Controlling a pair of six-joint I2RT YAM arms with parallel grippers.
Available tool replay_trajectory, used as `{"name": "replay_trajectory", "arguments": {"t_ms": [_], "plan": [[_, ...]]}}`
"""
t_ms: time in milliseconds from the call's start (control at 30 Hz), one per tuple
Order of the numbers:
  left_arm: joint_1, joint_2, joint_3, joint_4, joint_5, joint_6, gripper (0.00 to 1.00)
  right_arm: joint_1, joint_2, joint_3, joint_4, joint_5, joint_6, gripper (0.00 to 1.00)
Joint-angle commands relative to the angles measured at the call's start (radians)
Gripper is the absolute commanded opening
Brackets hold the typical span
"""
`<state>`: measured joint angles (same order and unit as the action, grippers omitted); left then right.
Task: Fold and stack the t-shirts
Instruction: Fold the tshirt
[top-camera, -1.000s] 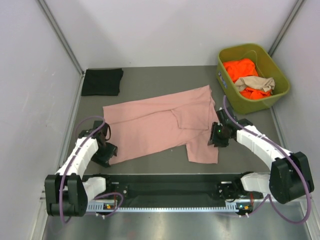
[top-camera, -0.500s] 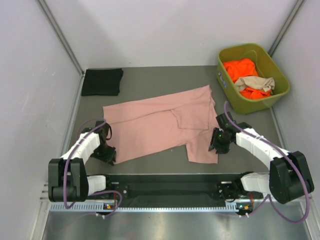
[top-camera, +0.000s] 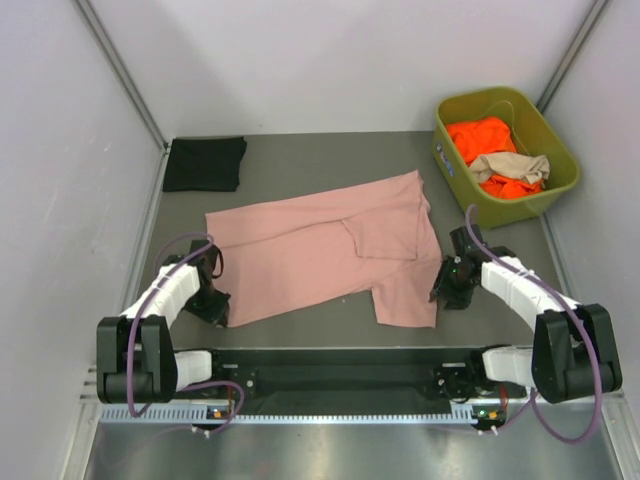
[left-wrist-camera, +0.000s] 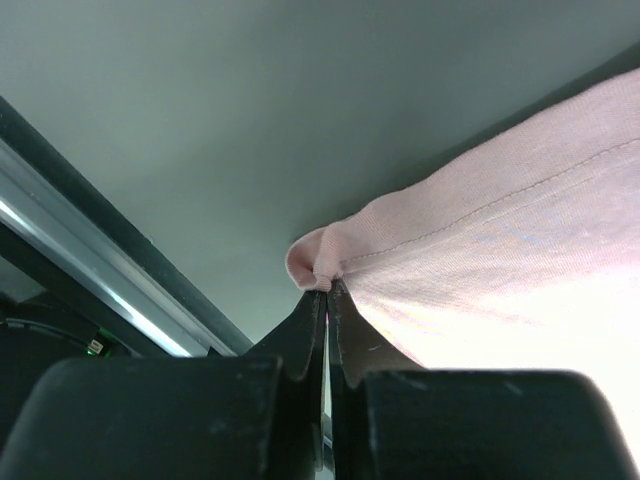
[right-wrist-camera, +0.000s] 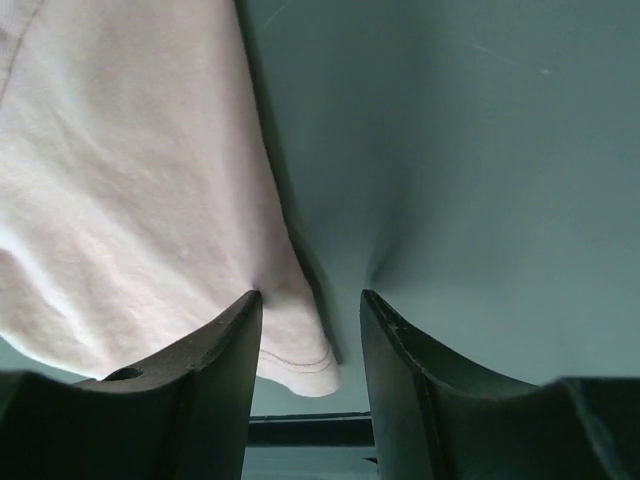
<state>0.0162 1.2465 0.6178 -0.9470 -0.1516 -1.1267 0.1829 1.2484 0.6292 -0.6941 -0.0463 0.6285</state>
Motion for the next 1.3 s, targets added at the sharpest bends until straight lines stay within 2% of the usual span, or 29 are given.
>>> {"name": "replay_trajectory", "arguments": {"t_ms": [0, 67, 267, 300, 367, 400, 500, 567, 733, 800, 967, 1267], "plan": [[0.008, 0.001, 0.031, 0.017, -0.051, 0.036, 0.0, -0.008, -0.004, 0.012, 0.039, -0.015, -0.03, 0.44], [0.008, 0.002, 0.033, 0.024, -0.045, 0.045, 0.0, -0.01, 0.026, -0.002, 0.071, -0.046, -0.039, 0.43], [0.008, 0.004, 0.048, 0.04, -0.031, 0.086, 0.0, 0.006, 0.078, 0.03, 0.139, -0.073, -0.104, 0.33], [0.008, 0.005, 0.059, 0.037, -0.039, 0.094, 0.0, 0.018, 0.08, 0.041, 0.136, -0.075, -0.105, 0.26], [0.008, 0.005, 0.071, 0.033, -0.051, 0.108, 0.0, 0.032, 0.071, 0.078, 0.122, -0.055, -0.104, 0.2], [0.007, -0.001, 0.072, 0.03, -0.058, 0.11, 0.0, 0.056, 0.069, 0.095, 0.113, -0.046, -0.099, 0.13], [0.007, -0.001, 0.077, 0.027, -0.051, 0.117, 0.0, 0.113, 0.08, 0.17, 0.07, -0.018, -0.081, 0.09], [0.007, 0.001, 0.077, 0.028, -0.046, 0.114, 0.0, 0.133, 0.115, 0.213, 0.041, -0.024, -0.072, 0.11], [0.008, 0.004, 0.083, 0.028, -0.048, 0.114, 0.0, 0.156, 0.125, 0.227, 0.01, -0.021, -0.081, 0.34], [0.007, 0.002, 0.083, 0.031, -0.046, 0.116, 0.0, 0.144, 0.106, 0.216, 0.013, -0.009, -0.101, 0.38], [0.007, 0.008, 0.083, 0.033, -0.043, 0.119, 0.0, 0.076, 0.066, 0.179, 0.034, -0.015, -0.136, 0.39], [0.007, 0.024, 0.085, 0.047, -0.039, 0.127, 0.0, -0.04, 0.08, 0.119, 0.068, -0.017, -0.179, 0.33]]}}
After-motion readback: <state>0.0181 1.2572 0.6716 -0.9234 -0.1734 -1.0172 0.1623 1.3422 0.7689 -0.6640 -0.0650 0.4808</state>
